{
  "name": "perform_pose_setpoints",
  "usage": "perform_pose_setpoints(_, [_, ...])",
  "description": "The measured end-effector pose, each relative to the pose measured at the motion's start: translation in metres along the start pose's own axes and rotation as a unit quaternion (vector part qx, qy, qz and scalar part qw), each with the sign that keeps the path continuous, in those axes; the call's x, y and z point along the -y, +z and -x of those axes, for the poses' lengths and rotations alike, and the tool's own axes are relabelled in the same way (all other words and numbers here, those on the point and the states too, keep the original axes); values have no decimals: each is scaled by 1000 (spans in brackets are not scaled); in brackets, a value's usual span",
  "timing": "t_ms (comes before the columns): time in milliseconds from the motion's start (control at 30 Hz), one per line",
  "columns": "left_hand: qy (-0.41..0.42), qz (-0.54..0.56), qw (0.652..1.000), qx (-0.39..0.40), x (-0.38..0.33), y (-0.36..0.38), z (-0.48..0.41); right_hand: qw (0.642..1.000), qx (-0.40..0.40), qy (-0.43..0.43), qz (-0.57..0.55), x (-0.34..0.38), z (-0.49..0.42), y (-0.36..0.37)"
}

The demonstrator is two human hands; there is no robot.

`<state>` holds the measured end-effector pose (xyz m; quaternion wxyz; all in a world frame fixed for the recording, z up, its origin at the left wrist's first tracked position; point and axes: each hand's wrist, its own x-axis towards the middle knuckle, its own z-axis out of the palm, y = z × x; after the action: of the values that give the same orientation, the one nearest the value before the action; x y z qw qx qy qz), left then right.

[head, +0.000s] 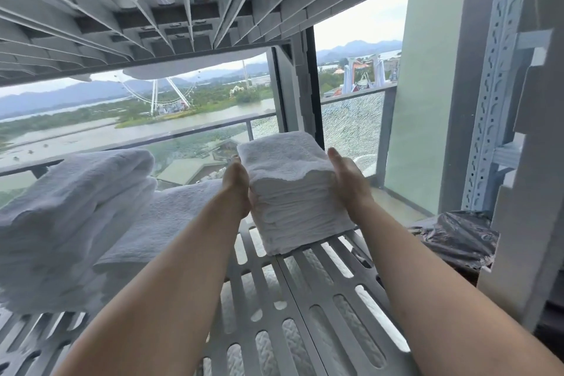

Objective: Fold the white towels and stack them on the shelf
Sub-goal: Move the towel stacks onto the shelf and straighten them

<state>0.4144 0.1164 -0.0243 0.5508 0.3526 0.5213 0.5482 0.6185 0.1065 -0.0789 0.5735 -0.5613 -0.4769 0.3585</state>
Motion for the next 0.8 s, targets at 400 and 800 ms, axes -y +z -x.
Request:
perform_pose_setpoints(400, [-11, 28, 999, 46, 16, 5, -5, 996, 52, -76, 8, 3, -13, 3])
perform_pose_setpoints(800, [61, 49, 996, 33, 31, -3, -18, 820, -149, -455, 313, -2, 30, 25])
